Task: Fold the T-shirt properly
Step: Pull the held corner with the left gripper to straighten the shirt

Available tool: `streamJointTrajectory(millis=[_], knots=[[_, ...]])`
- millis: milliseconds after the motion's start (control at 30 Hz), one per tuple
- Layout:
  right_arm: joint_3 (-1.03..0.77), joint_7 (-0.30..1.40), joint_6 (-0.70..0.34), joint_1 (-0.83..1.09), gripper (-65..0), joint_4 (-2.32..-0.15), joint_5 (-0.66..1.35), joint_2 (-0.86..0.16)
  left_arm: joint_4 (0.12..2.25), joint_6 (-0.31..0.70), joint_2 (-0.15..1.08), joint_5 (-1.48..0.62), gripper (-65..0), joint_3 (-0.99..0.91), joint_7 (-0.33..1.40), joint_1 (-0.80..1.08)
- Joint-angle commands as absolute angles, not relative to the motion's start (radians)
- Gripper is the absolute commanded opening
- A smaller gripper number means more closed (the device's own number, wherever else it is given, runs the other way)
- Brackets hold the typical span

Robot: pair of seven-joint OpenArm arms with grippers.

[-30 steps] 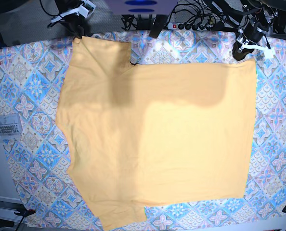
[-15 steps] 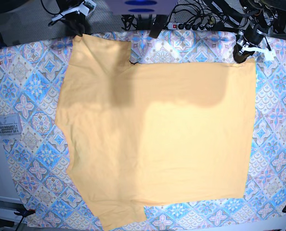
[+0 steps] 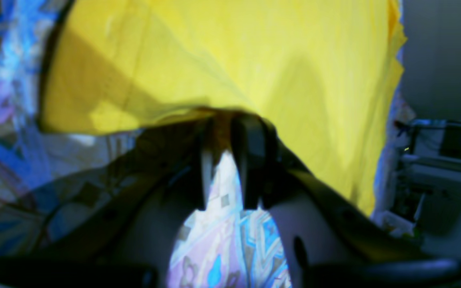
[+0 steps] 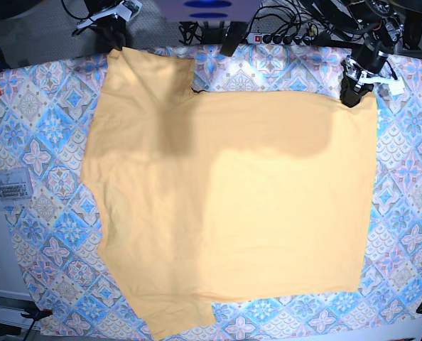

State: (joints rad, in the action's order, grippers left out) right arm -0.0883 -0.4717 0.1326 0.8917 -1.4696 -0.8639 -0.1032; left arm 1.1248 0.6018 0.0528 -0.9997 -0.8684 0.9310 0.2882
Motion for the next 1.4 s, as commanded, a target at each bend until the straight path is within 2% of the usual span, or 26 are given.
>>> streamJointTrajectory(millis=[0,667,833,900,1233,1367], knots=[[-0.094,-0.487,0.143,0.908,-65.0,-1.478,-0.855,-0.108,1.092,0.565,0.042,-0.97,-52.3,-0.858,0.944,0.28],[-0.094,-0.487,0.143,0.908,-65.0,-1.478,-0.855,-0.108,1.089,0.565,0.021,-0.989,-52.0,-0.849,0.944,0.151],[-0.091,-0.487,0.143,0.908,-65.0,-1.478,-0.855,-0.108,1.096,0.565,0.025,-0.998,-43.1,-0.766,0.944,0.151],[-0.093,-0.487,0.143,0.908,-65.0,-1.478,-0.857,-0.108,1.096,0.565,0.025,-0.998,-42.3,-0.763,0.944,0.156],[-0.088,-0.486,0.143,0.908,-65.0,-1.478,-0.857,-0.108,1.095,0.565,0.025,-1.007,-42.6,-0.766,0.944,0.174],[-0.088,-0.486,0.143,0.908,-65.0,-1.478,-0.857,-0.108,1.095,0.567,0.022,-1.041,-49.0,-0.757,0.944,0.205]])
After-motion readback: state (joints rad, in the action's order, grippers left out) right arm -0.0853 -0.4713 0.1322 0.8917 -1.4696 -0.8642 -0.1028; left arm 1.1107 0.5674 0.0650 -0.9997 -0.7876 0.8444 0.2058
